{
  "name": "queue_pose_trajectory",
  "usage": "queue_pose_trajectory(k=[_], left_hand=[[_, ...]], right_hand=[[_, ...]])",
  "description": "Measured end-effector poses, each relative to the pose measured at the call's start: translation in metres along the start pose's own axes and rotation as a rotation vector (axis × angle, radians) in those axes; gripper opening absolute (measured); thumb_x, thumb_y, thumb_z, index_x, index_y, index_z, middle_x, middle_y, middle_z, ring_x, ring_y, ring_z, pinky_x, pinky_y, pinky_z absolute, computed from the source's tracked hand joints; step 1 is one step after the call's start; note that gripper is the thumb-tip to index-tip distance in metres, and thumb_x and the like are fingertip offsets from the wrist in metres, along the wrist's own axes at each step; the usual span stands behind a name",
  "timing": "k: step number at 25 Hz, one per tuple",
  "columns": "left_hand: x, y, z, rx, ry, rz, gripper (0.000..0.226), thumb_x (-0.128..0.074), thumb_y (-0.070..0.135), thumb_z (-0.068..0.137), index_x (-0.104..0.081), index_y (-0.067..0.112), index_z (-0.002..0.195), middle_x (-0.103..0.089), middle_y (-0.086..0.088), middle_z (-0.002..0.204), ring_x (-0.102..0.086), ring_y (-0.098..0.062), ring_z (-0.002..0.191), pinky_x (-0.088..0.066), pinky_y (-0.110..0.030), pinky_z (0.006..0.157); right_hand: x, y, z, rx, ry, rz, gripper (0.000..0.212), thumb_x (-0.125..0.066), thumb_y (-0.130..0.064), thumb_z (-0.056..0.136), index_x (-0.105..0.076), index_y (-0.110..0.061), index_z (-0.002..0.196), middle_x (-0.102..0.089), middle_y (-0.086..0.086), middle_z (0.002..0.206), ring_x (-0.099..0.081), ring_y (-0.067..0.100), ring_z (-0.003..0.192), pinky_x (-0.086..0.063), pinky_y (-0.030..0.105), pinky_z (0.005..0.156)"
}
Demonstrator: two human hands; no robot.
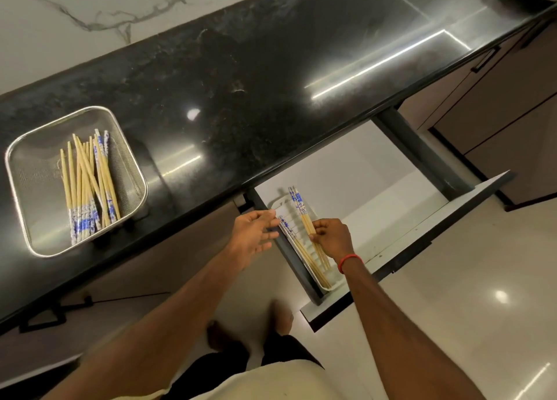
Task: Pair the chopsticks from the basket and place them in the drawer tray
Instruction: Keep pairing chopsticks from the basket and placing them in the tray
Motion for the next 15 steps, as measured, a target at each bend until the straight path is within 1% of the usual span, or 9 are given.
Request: queue_pose_trajectory(k=[2, 3, 5, 7, 9, 12, 13, 15], left_hand=[[0.003, -0.004, 0.002, 0.005, 0.015, -0.002, 0.019, -0.066, 0.034, 0.096, -0.071, 0.019, 0.107, -0.078, 0.004, 0.099, -0.075, -0.019, 0.093, -0.056, -0.039, 0.087], [0.004, -0.005, 0.002, 0.009, 0.023, -0.004, 0.02, -0.066, 0.034, 0.096, -0.071, 0.018, 0.108, -0.078, 0.003, 0.1, -0.075, -0.019, 0.093, -0.055, -0.039, 0.087], [0.007, -0.009, 0.003, 0.01, 0.034, -0.002, 0.022, -0.066, 0.034, 0.096, -0.072, 0.017, 0.108, -0.079, 0.002, 0.1, -0.075, -0.018, 0.091, -0.055, -0.038, 0.085], [0.011, -0.011, 0.004, 0.002, 0.043, 0.011, 0.023, -0.066, 0.035, 0.096, -0.072, 0.017, 0.109, -0.079, 0.003, 0.099, -0.075, -0.017, 0.09, -0.056, -0.036, 0.082], [0.015, -0.013, 0.005, -0.001, 0.052, 0.018, 0.025, -0.066, 0.036, 0.096, -0.072, 0.016, 0.11, -0.079, 0.003, 0.098, -0.075, -0.017, 0.09, -0.057, -0.036, 0.083], [0.019, -0.016, 0.005, 0.006, 0.056, 0.023, 0.027, -0.066, 0.037, 0.095, -0.072, 0.017, 0.112, -0.079, 0.005, 0.097, -0.075, -0.014, 0.087, -0.057, -0.034, 0.08], [0.019, -0.016, 0.005, 0.009, 0.055, 0.025, 0.027, -0.066, 0.037, 0.095, -0.072, 0.017, 0.112, -0.079, 0.005, 0.097, -0.075, -0.014, 0.086, -0.057, -0.033, 0.078], [0.019, -0.017, 0.004, 0.015, 0.05, 0.026, 0.026, -0.066, 0.036, 0.095, -0.072, 0.017, 0.112, -0.079, 0.005, 0.096, -0.075, -0.013, 0.085, -0.056, -0.03, 0.074]], right_hand=[[-0.009, 0.004, 0.003, -0.001, -0.003, -0.117, 0.019, -0.077, -0.01, 0.081, -0.077, -0.016, 0.099, -0.076, 0.003, 0.086, -0.072, 0.021, 0.085, -0.054, 0.028, 0.079], [-0.014, 0.005, 0.004, 0.004, -0.004, -0.182, 0.016, -0.075, -0.01, 0.083, -0.077, -0.016, 0.097, -0.076, 0.004, 0.086, -0.071, 0.022, 0.084, -0.053, 0.028, 0.077], [-0.023, 0.006, 0.005, 0.015, 0.001, -0.32, 0.014, -0.066, -0.01, 0.087, -0.076, -0.016, 0.096, -0.075, 0.008, 0.091, -0.07, 0.028, 0.086, -0.056, 0.034, 0.077], [-0.031, 0.008, 0.005, 0.013, 0.021, -0.421, 0.023, -0.055, -0.007, 0.089, -0.074, -0.013, 0.099, -0.072, 0.014, 0.098, -0.067, 0.035, 0.092, -0.056, 0.038, 0.078], [-0.036, 0.011, 0.006, 0.003, 0.047, -0.451, 0.025, -0.05, -0.009, 0.091, -0.071, -0.01, 0.104, -0.069, 0.018, 0.103, -0.065, 0.038, 0.097, -0.054, 0.041, 0.08], [-0.04, 0.011, 0.01, -0.008, 0.058, -0.486, 0.024, -0.053, -0.021, 0.096, -0.068, -0.008, 0.109, -0.067, 0.019, 0.108, -0.063, 0.04, 0.101, -0.052, 0.042, 0.083], [-0.04, 0.01, 0.011, -0.011, 0.057, -0.499, 0.025, -0.053, -0.023, 0.096, -0.068, -0.008, 0.111, -0.066, 0.019, 0.11, -0.063, 0.04, 0.102, -0.052, 0.042, 0.083], [-0.041, 0.009, 0.013, -0.004, 0.062, -0.521, 0.025, -0.053, -0.019, 0.095, -0.066, -0.006, 0.112, -0.065, 0.02, 0.111, -0.062, 0.04, 0.104, -0.051, 0.042, 0.084]])
Point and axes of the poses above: each hand's wrist, its own z-axis towards the middle knuckle, its own x-axis out of the back of the hand, y = z × x, the point moved 4 cm from there along z, towards the middle knuckle
